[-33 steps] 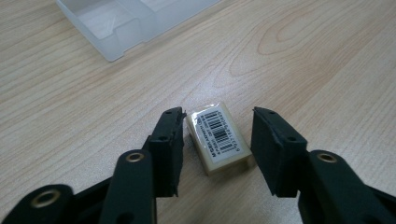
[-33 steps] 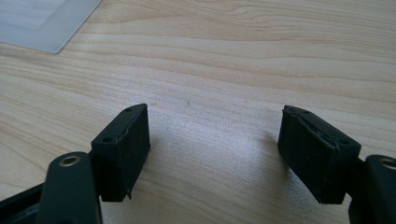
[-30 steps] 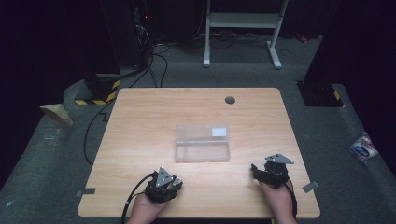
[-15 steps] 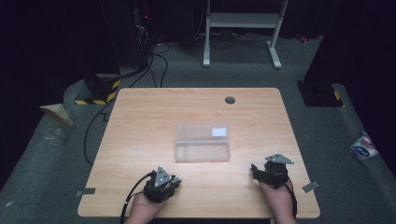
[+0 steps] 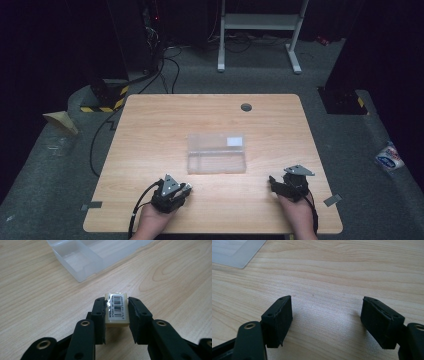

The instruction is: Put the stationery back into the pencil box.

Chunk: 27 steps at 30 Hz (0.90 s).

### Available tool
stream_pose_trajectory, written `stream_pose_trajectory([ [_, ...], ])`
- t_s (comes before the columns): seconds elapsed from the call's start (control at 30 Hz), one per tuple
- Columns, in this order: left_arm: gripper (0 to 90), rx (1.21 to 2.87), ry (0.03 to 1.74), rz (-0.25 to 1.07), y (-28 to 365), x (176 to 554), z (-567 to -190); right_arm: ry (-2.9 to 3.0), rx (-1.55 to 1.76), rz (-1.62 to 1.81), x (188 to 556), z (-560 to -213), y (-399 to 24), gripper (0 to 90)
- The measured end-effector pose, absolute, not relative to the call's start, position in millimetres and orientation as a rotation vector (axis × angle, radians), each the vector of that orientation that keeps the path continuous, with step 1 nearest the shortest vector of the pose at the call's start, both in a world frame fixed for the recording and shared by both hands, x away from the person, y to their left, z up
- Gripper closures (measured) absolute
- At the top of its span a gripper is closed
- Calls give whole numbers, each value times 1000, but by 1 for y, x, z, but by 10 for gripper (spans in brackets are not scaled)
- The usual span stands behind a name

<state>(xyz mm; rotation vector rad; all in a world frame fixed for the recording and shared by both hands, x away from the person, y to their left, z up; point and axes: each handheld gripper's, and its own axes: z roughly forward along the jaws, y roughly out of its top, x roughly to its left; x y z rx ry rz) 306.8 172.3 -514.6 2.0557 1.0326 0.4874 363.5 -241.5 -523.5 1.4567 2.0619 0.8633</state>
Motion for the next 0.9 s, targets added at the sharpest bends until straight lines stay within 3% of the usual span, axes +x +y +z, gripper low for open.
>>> stream_pose_trajectory([
  [0.9, 683, 1933, 1095, 548, 171, 348, -492, 2066, 1455, 871, 364, -524, -241, 253],
])
